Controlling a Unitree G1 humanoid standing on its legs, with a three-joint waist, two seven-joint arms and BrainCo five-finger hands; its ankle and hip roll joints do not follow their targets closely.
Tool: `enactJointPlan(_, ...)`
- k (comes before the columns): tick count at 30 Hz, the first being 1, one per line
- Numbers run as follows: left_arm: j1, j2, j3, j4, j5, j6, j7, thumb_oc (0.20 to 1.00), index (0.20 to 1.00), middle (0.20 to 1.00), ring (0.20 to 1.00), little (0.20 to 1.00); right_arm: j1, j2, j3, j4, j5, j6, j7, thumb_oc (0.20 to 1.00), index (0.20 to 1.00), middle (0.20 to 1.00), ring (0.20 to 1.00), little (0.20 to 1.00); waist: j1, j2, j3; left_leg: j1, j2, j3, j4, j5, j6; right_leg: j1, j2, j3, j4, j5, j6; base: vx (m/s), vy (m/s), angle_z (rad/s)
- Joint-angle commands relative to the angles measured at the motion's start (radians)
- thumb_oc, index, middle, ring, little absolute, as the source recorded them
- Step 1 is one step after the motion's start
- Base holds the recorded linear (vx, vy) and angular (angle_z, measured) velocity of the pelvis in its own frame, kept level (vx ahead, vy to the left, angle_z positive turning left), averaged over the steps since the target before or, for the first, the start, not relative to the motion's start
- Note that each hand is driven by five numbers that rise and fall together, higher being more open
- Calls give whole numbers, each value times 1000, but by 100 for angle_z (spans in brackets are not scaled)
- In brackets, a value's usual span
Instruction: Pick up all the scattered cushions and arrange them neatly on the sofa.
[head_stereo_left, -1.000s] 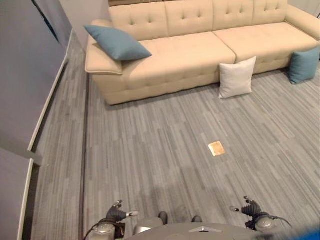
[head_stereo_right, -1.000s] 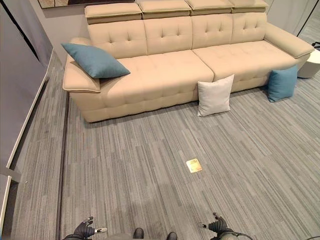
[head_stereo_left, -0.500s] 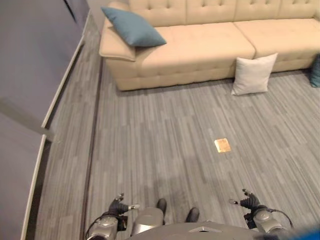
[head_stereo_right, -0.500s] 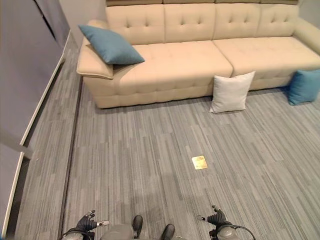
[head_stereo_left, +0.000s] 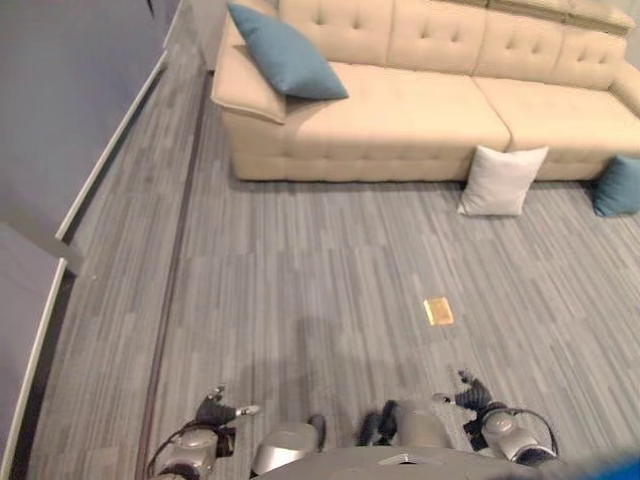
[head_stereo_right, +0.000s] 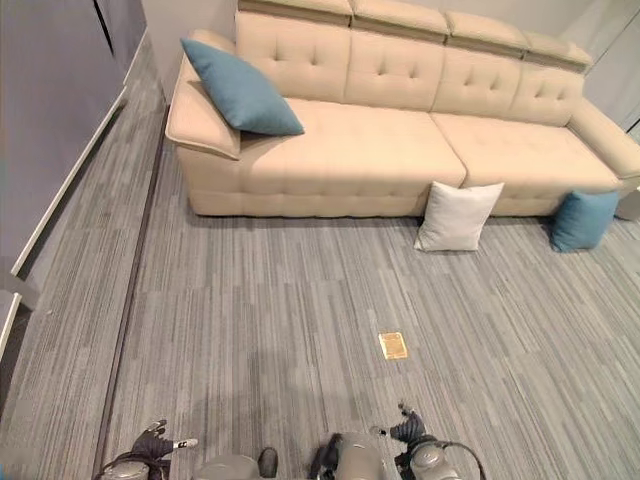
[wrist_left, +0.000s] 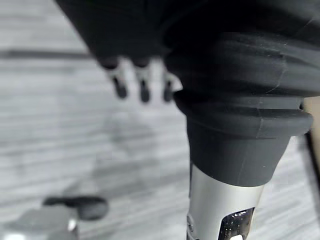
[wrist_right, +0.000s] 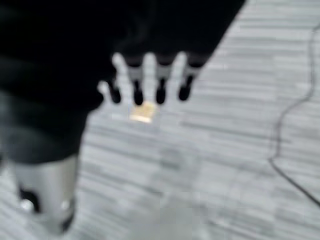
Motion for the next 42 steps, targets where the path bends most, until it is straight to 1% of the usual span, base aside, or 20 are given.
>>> enactJointPlan(1,46,10,-2,-13,20,-24,22,1000,1000,1000,1000,1000,-27,-16,-7,46,23,-19,-5,1000,1000,1000,1000,1000,23,-34,-41,51,65,-86,95,-53,-88,200,-59,-90,-112,100,40,476,-227,102)
enactJointPlan(4,40,10,-22,-38,19,-25,16,1000,1000,1000,1000,1000,-25,-22,-12,38,50,-36,-7,1000,1000,1000,1000,1000,25,-54,-23,-42,94,-41,297,4,-140,273,-47,-115,-165,96,15,259,-185,91)
enactJointPlan(7,35,13,-27,-48,18,-23,11,1000,1000,1000,1000,1000,-35,-24,-4,40,68,-38,-7,1000,1000,1000,1000,1000,35,-72,-3,-145,131,46,446,29,-137,319,-39,-124,-205,76,-14,88,-130,57)
enactJointPlan(10,32,13,-29,-47,17,-19,11,1000,1000,1000,1000,1000,-41,-25,-7,46,78,-35,-14,1000,1000,1000,1000,1000,43,-77,5,-199,144,86,425,3,-122,338,-35,-132,-220,59,-18,89,-43,8)
enactJointPlan(11,33,16,-32,-35,29,-16,11,1000,1000,1000,1000,1000,-46,-22,-6,49,77,-37,-18,1000,1000,1000,1000,1000,54,-85,10,-240,129,99,353,-37,-105,356,-30,-128,-228,43,-14,199,-8,9)
enactJointPlan(13,37,29,-29,-26,51,-4,23,1000,1000,1000,1000,1000,-53,-23,5,55,54,-36,-29,1000,1000,1000,1000,1000,70,-82,5,-276,107,78,249,17,-106,369,-10,-119,-230,28,-11,166,29,3)
enactJointPlan(19,68,33,-7,-11,37,-14,14,1000,1000,1000,1000,1000,-60,-3,11,53,35,-28,-16,1000,1000,1000,1000,1000,82,-74,-23,-188,73,39,162,14,-100,356,-9,-104,-131,20,17,162,129,-43)
enactJointPlan(23,86,45,22,-5,33,-10,12,1000,1000,1000,1000,1000,-96,4,20,41,13,-23,-11,1000,1000,1000,1000,1000,93,-31,-29,-106,93,59,112,-5,-58,241,-67,-143,115,82,99,138,121,-78)
enactJointPlan(25,85,46,19,-7,36,-10,12,1000,1000,1000,1000,1000,-101,3,17,37,12,-19,-12,1000,1000,1000,1000,1000,89,-24,-30,-91,96,65,102,-9,-53,228,-89,-158,114,88,103,131,1,-21)
enactJointPlan(26,83,45,14,-9,44,-7,8,1000,1000,1000,1000,1000,-106,1,16,34,7,-18,-15,1000,1000,1000,1000,1000,86,-9,-33,-70,112,80,90,-24,-53,234,-140,-199,42,67,77,193,-73,-8)
enactJointPlan(27,79,45,12,-11,48,-6,7,1000,1000,1000,1000,1000,-109,-2,16,31,7,-17,-15,1000,1000,1000,1000,1000,90,0,-27,-62,121,89,92,-34,-55,240,-162,-214,11,69,68,239,-142,-20)
enactJointPlan(28,76,45,14,-11,47,-6,6,1000,1000,1000,1000,1000,-112,-4,16,31,6,-17,-15,1000,1000,1000,1000,1000,91,6,-30,-50,131,89,88,-52,-61,238,-185,-222,-20,72,75,156,-125,-38)
enactJointPlan(29,72,43,12,-9,47,-8,7,1000,1000,1000,1000,1000,-115,-9,16,29,3,-13,-15,1000,1000,1000,1000,1000,89,7,-27,-52,130,94,86,-38,-61,224,-205,-233,-51,111,69,190,-126,-43)
enactJointPlan(31,70,38,11,-3,48,-14,11,1000,1000,1000,1000,1000,-119,-15,20,28,-2,-11,-14,1000,1000,1000,1000,1000,85,6,-29,-24,134,99,69,-48,-71,229,-200,-228,-75,120,82,202,-125,-31)
enactJointPlan(35,63,32,-6,-9,44,-16,14,1000,1000,1000,1000,1000,-109,-20,6,25,9,-18,-25,1000,1000,1000,1000,1000,57,-5,-45,-7,154,85,84,-41,-114,253,-161,-240,-118,111,71,229,-199,3)
enactJointPlan(36,59,29,-13,-17,43,-17,16,1000,1000,1000,1000,1000,-103,-22,2,23,19,-24,-27,1000,1000,1000,1000,1000,53,-5,-42,-15,170,89,121,-29,-135,276,-141,-246,-138,100,56,149,-340,51)
enactJointPlan(37,37,20,-25,-34,34,-18,18,1000,1000,1000,1000,1000,-100,-31,-9,25,42,-31,-36,1000,1000,1000,1000,1000,49,-12,-20,-106,212,121,302,20,-164,307,-124,-266,-173,87,26,69,-255,35)
enactJointPlan(38,37,20,-25,-34,34,-18,18,1000,1000,1000,1000,1000,-100,-31,-9,25,42,-31,-36,1000,1000,1000,1000,1000,48,-11,-21,-109,212,120,305,18,-165,307,-123,-267,-174,87,26,16,-252,30)
enactJointPlan(40,21,13,-29,-46,15,-17,22,1000,1000,1000,1000,1000,-96,-36,-13,41,66,-34,-43,1000,1000,1000,1000,1000,58,-8,2,-169,258,152,442,30,-174,355,-90,-282,-201,57,0,116,-199,22)
enactJointPlan(42,9,7,-36,-54,-1,-20,23,1000,1000,1000,1000,1000,-94,-39,-16,57,76,-29,-43,1000,1000,1000,1000,1000,68,-10,15,-211,238,159,459,6,-162,374,-78,-281,-219,43,-8,156,-129,-6)
